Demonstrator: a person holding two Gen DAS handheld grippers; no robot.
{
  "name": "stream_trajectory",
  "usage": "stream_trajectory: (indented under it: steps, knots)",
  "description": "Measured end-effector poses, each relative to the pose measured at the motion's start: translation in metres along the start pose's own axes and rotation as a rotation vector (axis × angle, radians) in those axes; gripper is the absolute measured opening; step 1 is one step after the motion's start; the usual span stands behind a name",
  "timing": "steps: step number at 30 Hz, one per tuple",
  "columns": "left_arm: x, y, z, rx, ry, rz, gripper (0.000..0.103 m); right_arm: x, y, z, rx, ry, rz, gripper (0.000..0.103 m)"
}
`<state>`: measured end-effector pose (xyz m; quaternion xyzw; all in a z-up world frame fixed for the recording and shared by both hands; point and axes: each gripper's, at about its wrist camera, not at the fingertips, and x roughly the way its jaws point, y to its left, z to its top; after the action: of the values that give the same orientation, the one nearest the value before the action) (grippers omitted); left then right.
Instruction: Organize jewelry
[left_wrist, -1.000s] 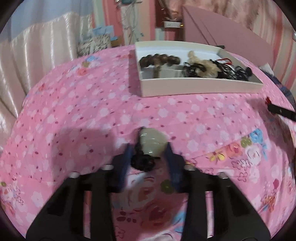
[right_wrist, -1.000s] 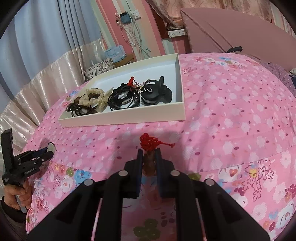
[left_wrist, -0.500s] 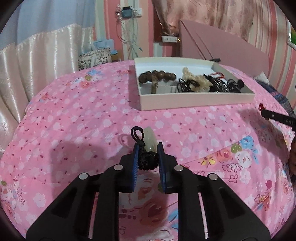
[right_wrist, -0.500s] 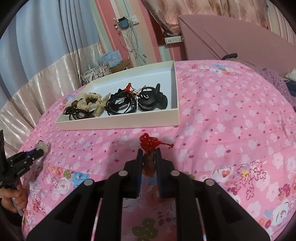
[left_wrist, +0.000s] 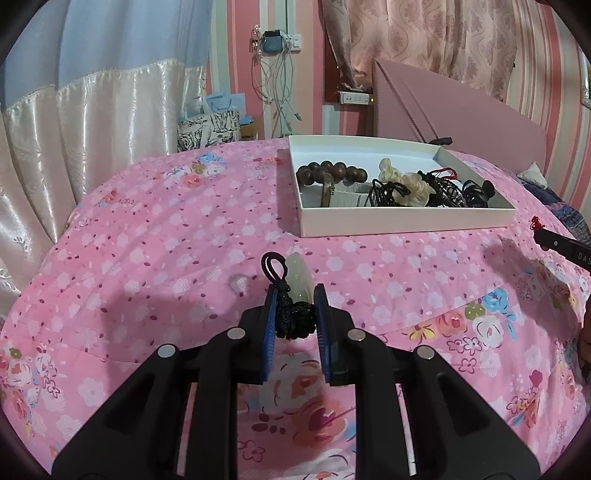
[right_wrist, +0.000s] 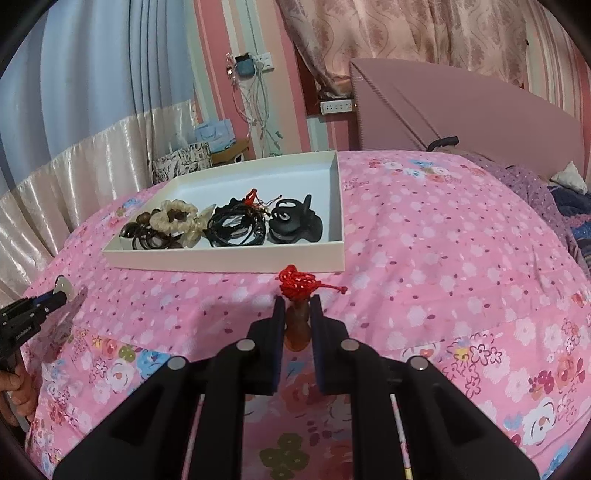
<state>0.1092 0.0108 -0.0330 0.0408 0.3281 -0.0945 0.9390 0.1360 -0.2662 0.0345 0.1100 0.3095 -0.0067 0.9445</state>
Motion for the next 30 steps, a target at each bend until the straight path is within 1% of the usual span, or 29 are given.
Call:
stream_trajectory:
  steps: [30]
  knots:
    - [0.0009,0.0017,0.0002,-0.001,0.003,0.011,0.018,0.0000,-0.0027,-0.0011,0.004,0.003,-0.002,0.013]
